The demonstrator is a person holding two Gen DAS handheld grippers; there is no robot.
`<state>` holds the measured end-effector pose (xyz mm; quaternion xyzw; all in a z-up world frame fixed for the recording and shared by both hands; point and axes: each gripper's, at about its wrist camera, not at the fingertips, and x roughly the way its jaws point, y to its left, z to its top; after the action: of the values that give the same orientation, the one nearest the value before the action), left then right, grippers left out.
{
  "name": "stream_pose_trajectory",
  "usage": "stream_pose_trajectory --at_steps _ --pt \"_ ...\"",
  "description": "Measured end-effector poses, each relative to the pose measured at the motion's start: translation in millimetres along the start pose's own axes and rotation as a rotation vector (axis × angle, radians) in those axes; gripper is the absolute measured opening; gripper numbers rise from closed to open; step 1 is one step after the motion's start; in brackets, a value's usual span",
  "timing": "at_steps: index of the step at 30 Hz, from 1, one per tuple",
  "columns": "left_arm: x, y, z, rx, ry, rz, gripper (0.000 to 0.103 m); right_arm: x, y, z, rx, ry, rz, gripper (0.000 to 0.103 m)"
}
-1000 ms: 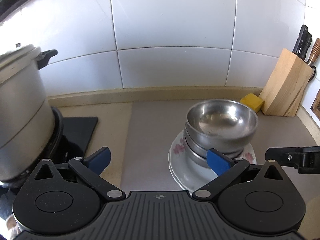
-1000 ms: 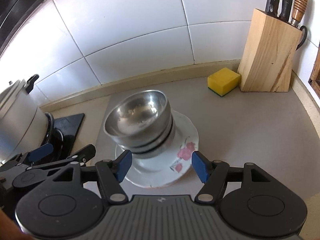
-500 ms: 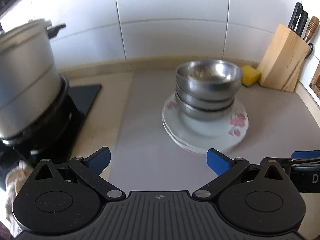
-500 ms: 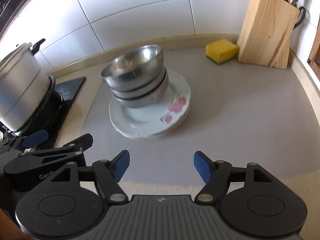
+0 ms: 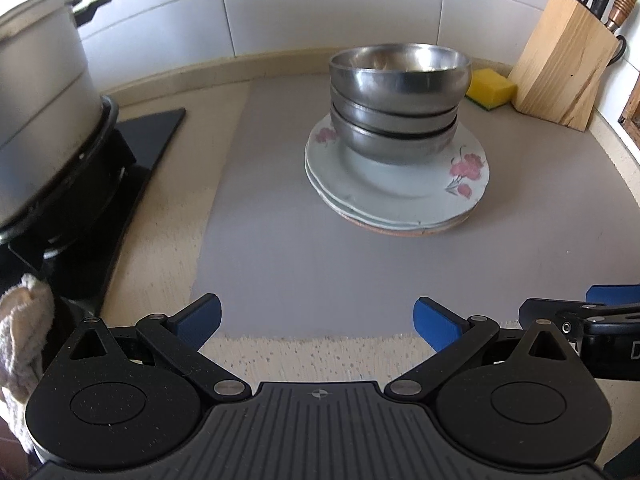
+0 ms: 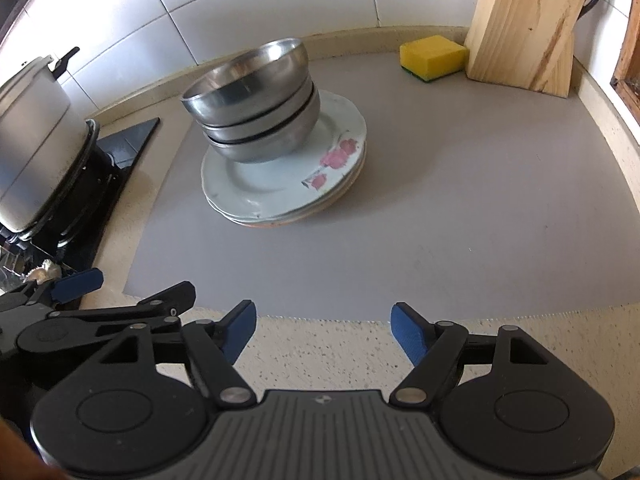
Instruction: Organize plates and bowls
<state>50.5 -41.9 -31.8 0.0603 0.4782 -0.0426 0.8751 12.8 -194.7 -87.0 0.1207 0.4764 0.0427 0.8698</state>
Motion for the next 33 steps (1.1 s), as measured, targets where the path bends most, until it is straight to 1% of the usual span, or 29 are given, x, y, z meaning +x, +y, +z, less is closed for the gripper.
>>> stream_pose_trajectory --at_steps 5,11,21,23,26,28,29,30,32,33 --pt "3.9 3.5 -4.4 -0.036 0.012 0.0 0.098 4.3 -4.4 -6.0 0.017 0.01 -0.015 0.059" --pt "1.7 4.4 -7.6 -0.066 0.005 -0.021 0.098 11.1 -7.6 -10.6 0.024 0.023 -0.029 0.059" --pt "0.0 0.7 -14.3 -0.058 0.006 -0.028 0.098 4.4 -6.2 -9.4 0.023 -0.016 -0.024 0.059" --pt "-3.0 2.5 -15.8 -0.07 -0.007 -0.031 0.098 2.7 -6.8 -10.0 0.028 -0.023 -0.021 0.059" --pt "-15.9 8.8 -16.8 -0.099 -0.066 -0.014 0.098 -3.8 -9.7 -9.9 0.044 -0.052 -0.007 0.059" --pt "-35.1 14.9 -17.3 -0.126 -0.117 0.009 0.098 -10.6 -11.7 -9.3 0.058 -0.079 0.002 0.059" --pt "-52.1 18.0 -19.3 -0.138 -0.18 0.011 0.098 -14.2 -12.4 -9.0 0.064 -0.092 0.009 0.059" --pt "-69.0 20.8 -24.0 -0.15 -0.263 0.018 0.098 -19.0 -12.7 -9.0 0.066 -0.109 0.016 0.059" --pt "-97.6 27.1 -39.0 -0.181 -0.458 0.022 0.098 -26.6 -12.7 -8.3 0.063 -0.138 0.023 0.059" --pt "-102.3 31.2 -44.7 -0.206 -0.488 -0.001 0.098 -29.5 -12.2 -8.4 0.059 -0.151 0.018 0.059"
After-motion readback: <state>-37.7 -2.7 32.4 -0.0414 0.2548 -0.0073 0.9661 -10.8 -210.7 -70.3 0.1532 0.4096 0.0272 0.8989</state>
